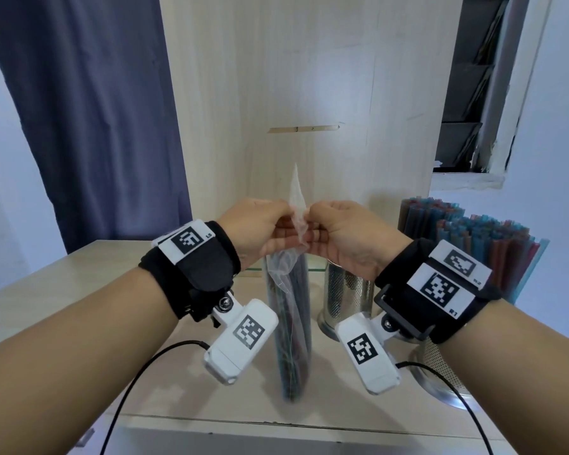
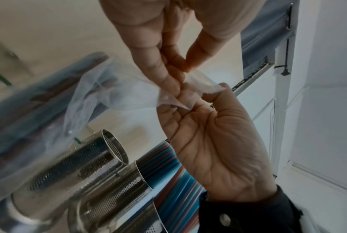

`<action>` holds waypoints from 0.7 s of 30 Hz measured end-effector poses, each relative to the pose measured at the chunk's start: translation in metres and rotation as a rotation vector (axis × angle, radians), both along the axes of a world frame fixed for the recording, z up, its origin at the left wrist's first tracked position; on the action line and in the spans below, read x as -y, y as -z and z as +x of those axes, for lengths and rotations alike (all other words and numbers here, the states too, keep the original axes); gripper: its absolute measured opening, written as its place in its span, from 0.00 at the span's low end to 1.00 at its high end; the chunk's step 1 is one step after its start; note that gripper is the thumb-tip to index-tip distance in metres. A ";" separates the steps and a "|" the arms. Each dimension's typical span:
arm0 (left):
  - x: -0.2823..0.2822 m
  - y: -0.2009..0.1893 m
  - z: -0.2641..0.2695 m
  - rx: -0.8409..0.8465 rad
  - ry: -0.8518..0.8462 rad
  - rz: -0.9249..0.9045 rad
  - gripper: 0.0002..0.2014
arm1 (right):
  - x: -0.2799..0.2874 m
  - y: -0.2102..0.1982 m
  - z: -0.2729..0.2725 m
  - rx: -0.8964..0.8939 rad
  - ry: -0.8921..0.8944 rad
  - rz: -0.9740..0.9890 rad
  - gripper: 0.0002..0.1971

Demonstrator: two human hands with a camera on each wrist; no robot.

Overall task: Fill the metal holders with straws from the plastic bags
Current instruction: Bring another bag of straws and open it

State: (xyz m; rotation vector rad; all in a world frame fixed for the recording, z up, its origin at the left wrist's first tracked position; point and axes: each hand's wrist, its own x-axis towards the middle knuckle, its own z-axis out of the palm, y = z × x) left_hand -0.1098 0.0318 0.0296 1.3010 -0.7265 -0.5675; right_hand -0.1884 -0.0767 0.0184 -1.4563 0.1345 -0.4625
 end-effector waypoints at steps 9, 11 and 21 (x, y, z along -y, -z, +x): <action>0.008 0.013 0.004 0.034 0.022 -0.131 0.14 | 0.006 -0.003 -0.003 0.013 0.091 0.069 0.12; 0.009 0.016 0.004 0.102 0.015 -0.085 0.13 | 0.008 -0.004 -0.004 -0.052 0.075 -0.011 0.11; 0.017 0.019 0.002 0.080 -0.041 -0.030 0.09 | 0.005 -0.006 0.003 -0.098 0.195 -0.197 0.13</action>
